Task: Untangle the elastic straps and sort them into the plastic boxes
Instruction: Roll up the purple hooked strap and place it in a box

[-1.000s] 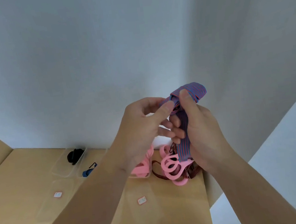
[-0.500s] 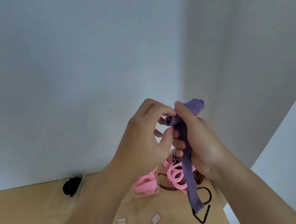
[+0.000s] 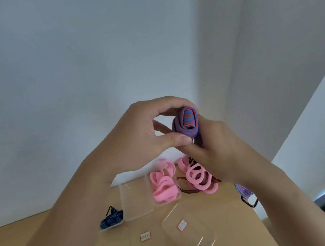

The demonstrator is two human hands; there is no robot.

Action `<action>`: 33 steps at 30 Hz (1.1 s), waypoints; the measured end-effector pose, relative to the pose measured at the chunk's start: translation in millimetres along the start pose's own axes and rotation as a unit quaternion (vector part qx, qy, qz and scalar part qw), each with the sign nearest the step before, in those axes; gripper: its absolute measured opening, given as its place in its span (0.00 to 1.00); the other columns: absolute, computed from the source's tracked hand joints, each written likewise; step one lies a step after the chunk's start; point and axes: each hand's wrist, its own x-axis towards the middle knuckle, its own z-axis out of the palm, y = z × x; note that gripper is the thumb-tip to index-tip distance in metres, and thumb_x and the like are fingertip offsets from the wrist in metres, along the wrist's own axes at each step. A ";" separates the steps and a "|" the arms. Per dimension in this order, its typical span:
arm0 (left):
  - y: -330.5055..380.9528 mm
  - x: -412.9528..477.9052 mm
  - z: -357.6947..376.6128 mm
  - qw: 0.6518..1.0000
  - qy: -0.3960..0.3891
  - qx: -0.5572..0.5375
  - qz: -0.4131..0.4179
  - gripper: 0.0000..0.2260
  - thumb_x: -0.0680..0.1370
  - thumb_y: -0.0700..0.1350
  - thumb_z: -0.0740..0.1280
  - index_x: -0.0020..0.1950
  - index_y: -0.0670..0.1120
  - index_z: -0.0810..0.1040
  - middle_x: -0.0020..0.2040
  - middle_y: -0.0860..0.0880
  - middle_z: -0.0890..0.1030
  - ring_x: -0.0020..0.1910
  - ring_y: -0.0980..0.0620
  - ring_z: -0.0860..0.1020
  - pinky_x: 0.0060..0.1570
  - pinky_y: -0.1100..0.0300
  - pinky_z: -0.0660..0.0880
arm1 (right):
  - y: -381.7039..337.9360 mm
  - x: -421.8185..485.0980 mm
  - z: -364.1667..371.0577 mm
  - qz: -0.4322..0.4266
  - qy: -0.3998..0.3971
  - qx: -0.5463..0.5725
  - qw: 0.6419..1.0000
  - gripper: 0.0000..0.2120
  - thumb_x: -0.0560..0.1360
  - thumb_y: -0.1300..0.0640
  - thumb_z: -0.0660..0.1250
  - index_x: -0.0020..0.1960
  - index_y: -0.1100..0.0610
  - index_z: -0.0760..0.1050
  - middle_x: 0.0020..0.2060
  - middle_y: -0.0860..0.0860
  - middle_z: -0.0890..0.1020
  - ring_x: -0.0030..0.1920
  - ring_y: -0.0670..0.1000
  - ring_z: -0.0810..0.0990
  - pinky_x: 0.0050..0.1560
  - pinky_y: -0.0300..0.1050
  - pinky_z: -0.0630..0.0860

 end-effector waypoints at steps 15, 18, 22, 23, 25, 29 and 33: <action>-19.0 -3.7 35.9 0.955 0.295 0.015 0.014 0.18 0.71 0.51 0.79 0.57 0.56 0.76 0.50 0.56 0.78 0.51 0.57 0.80 0.43 0.64 0.78 | -16.4 12.0 29.8 0.003 0.240 0.000 0.971 0.13 0.69 0.46 0.70 0.52 0.47 0.82 0.31 0.51 0.80 0.32 0.52 0.76 0.34 0.49 0.75; -25.8 -7.5 18.6 0.985 0.172 0.020 -0.021 0.18 0.74 0.46 0.77 0.62 0.54 0.81 0.55 0.53 0.80 0.55 0.58 0.80 0.51 0.64 0.81 | -5.5 14.5 33.8 -0.004 0.247 -0.087 0.965 0.09 0.72 0.56 0.72 0.53 0.52 0.82 0.25 0.47 0.71 0.28 0.51 0.69 0.30 0.50 0.72; -29.3 -2.9 27.7 0.970 0.239 0.007 -0.034 0.15 0.76 0.39 0.75 0.62 0.48 0.82 0.57 0.55 0.83 0.54 0.57 0.82 0.53 0.68 0.78 | -5.6 18.6 37.0 -0.029 0.283 -0.126 0.950 0.20 0.75 0.59 0.70 0.66 0.60 0.79 0.28 0.47 0.74 0.28 0.54 0.75 0.29 0.51 0.76; -30.3 -1.0 31.2 0.963 0.267 -0.003 -0.036 0.13 0.77 0.39 0.75 0.61 0.47 0.82 0.55 0.54 0.84 0.53 0.56 0.83 0.53 0.65 0.79 | -5.1 19.0 38.7 -0.036 0.280 -0.121 0.952 0.20 0.77 0.60 0.69 0.68 0.61 0.77 0.29 0.51 0.77 0.28 0.56 0.77 0.30 0.52 0.77; -34.0 1.7 36.5 0.946 0.320 -0.024 -0.041 0.11 0.77 0.39 0.74 0.58 0.47 0.81 0.52 0.54 0.85 0.51 0.56 0.84 0.54 0.60 0.81 | -3.5 18.6 42.0 -0.045 0.275 -0.119 0.953 0.21 0.78 0.65 0.64 0.70 0.62 0.75 0.33 0.57 0.81 0.30 0.59 0.80 0.30 0.53 0.77; -37.7 8.7 45.1 0.910 0.378 -0.162 -0.052 0.11 0.77 0.42 0.71 0.58 0.40 0.81 0.52 0.44 0.86 0.52 0.45 0.86 0.56 0.46 0.82 | -2.2 16.6 46.0 -0.067 0.312 -0.106 0.942 0.29 0.70 0.73 0.58 0.69 0.62 0.76 0.44 0.58 0.82 0.33 0.57 0.80 0.31 0.53 0.78; -30.7 23.1 53.1 0.856 0.386 -0.338 -0.067 0.08 0.80 0.38 0.69 0.56 0.34 0.80 0.53 0.36 0.85 0.53 0.40 0.85 0.53 0.51 0.82 | -0.7 16.8 45.5 -0.044 0.305 -0.025 0.951 0.23 0.79 0.64 0.63 0.74 0.60 0.71 0.44 0.53 0.81 0.38 0.49 0.77 0.39 0.43 0.75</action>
